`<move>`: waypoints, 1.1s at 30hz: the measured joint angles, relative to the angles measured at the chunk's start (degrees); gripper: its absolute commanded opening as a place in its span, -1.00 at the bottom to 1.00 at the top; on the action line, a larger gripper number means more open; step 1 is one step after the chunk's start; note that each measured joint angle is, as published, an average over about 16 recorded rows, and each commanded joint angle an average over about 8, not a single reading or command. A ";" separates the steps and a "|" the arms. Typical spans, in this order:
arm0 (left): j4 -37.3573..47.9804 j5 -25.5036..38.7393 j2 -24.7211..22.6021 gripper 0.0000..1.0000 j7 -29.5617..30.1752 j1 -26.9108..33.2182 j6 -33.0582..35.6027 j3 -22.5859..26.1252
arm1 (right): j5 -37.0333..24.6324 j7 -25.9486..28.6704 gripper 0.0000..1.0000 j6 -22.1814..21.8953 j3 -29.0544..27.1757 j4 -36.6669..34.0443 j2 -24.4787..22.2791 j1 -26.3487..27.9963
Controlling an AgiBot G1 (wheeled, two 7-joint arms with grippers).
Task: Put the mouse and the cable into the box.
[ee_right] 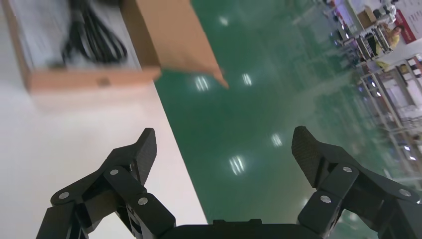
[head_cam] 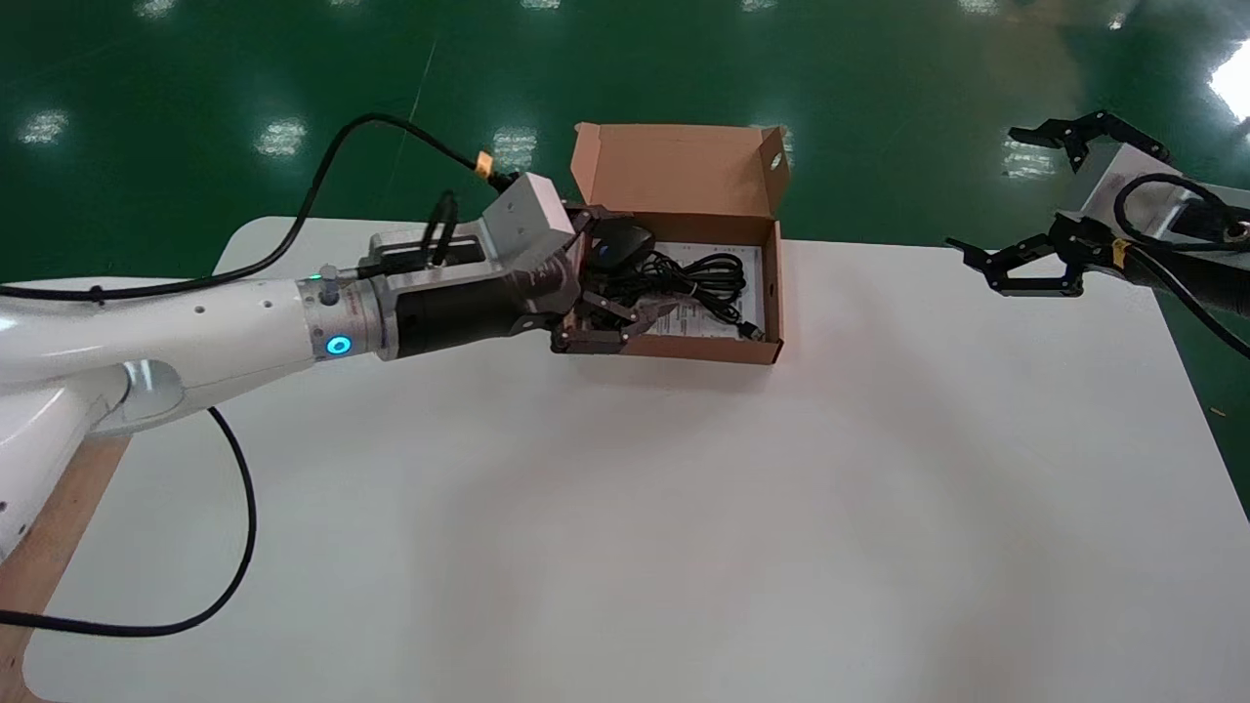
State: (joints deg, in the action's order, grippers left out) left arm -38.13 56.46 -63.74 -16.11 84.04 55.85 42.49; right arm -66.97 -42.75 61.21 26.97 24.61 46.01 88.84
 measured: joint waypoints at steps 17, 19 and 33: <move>-15.16 -6.25 12.29 1.00 11.49 -9.62 12.77 -11.32 | 10.73 22.87 1.00 10.47 -4.68 20.93 -4.70 -11.66; -16.95 -6.98 13.74 1.00 12.85 -10.75 14.27 -12.66 | 12.00 25.56 1.00 11.70 -5.23 23.40 -5.25 -13.03; -29.38 -12.10 23.81 1.00 22.27 -18.63 24.74 -21.94 | 20.80 44.31 1.00 20.28 -9.07 40.55 -9.10 -22.59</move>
State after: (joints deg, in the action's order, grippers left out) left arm -67.51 44.36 -39.93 6.15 65.41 80.59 20.55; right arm -46.17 1.56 81.49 17.90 65.17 36.91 66.25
